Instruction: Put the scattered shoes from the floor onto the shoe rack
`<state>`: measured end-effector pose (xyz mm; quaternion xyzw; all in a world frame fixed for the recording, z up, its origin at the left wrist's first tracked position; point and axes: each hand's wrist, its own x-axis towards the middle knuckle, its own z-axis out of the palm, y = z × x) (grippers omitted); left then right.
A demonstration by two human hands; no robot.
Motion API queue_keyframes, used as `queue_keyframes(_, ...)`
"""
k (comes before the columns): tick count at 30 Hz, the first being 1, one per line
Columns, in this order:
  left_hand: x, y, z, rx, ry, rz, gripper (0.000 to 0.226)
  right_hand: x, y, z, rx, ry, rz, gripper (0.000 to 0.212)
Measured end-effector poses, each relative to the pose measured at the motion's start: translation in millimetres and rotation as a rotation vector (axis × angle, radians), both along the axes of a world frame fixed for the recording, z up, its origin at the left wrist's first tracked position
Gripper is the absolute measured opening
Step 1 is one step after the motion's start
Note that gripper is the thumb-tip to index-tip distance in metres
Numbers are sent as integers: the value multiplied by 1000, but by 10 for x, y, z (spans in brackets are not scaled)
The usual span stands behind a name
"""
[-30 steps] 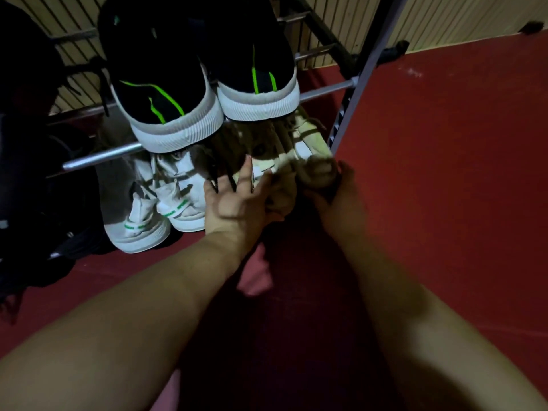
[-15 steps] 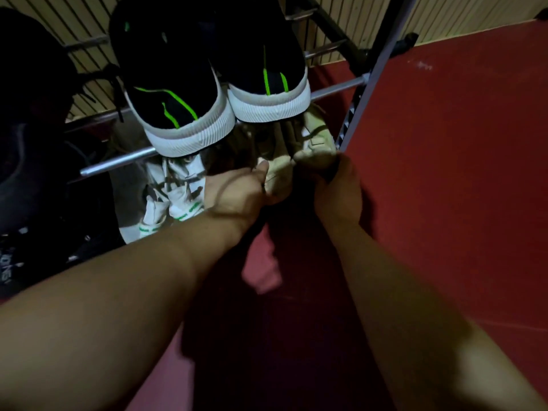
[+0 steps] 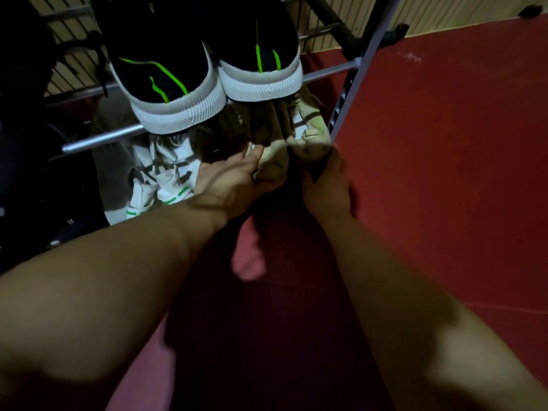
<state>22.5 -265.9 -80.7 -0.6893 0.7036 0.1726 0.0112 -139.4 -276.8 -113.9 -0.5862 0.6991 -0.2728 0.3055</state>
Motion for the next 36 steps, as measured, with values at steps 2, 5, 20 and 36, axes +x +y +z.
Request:
queue_keyframes(2,20,67,-9,52,-70,37,80,14,28,24,24,38,13,76)
queue_keyframes(5,-3,114,69,57,-102,58,86,21,83,42,23,77,15,80)
queue_keyframes(20,566,643,234,-109,-210,152,83,613,482,349,99,215,-26,77)
queue_keyframes(36,913,748,-71,-321,28,95,46,1056,766,304,58,574,478,73)
